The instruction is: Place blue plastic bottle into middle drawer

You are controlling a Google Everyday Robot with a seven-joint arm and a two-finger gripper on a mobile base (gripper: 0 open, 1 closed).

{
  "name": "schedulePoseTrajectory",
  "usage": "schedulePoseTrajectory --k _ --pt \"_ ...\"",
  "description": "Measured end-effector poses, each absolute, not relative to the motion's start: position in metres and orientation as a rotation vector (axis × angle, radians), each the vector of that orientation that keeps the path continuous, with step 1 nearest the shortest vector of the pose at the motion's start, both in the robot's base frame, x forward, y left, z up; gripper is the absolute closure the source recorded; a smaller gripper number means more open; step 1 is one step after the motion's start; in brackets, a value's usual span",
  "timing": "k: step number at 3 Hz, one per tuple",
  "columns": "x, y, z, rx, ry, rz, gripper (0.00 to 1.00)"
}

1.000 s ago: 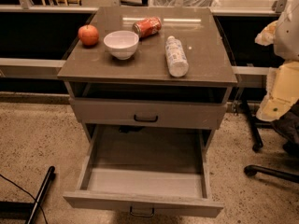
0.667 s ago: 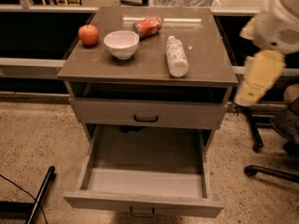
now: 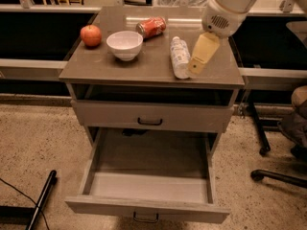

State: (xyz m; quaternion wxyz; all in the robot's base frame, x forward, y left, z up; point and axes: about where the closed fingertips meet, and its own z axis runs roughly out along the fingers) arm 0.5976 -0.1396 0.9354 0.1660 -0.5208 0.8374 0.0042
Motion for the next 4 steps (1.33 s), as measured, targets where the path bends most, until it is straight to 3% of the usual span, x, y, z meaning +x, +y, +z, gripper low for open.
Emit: schedulePoseTrajectory --k 2,4 --pt "0.686 -0.116 0.881 -1.098 2.624 -0.028 0.0" --pt "0.74 -0.091 0.854 -0.75 2.769 -0.095 0.0"
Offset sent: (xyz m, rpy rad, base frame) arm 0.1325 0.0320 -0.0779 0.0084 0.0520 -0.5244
